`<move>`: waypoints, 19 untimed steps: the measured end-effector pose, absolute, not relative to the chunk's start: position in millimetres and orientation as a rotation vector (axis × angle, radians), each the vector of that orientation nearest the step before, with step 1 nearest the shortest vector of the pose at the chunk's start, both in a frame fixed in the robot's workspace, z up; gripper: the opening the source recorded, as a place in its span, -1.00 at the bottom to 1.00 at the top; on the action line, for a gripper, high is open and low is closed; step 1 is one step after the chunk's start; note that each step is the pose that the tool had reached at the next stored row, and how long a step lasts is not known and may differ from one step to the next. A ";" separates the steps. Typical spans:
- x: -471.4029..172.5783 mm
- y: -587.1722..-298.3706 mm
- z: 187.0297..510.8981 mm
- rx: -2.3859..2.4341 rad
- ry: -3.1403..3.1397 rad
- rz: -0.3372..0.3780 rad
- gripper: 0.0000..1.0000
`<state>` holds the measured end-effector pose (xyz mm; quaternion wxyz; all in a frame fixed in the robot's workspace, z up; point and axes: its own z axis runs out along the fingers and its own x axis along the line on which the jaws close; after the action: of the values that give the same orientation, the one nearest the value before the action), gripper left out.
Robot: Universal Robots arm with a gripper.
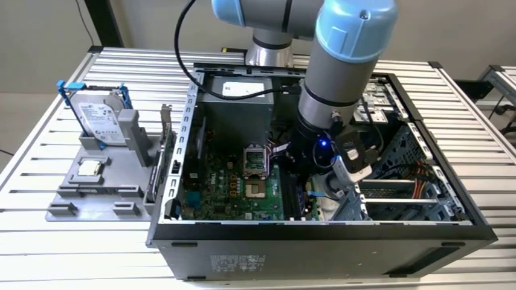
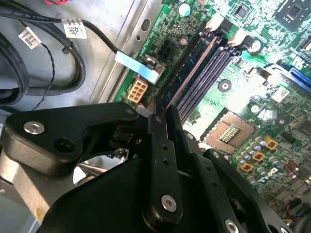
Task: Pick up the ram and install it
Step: 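Insert the ram into the slot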
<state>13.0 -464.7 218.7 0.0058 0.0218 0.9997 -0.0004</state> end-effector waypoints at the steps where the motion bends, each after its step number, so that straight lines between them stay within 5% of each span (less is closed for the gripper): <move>1: 13.0 -464.6 222.1 0.068 3.129 -0.002 1.00; 15: 12.9 -464.6 243.8 0.068 3.129 -0.007 1.00; 16: 12.9 -464.6 243.9 0.068 3.129 -0.007 -1.00; 19: 12.8 -464.7 243.9 0.068 3.129 -0.007 -1.00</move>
<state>12.8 -464.7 243.9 0.0058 0.0218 0.9997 -0.0022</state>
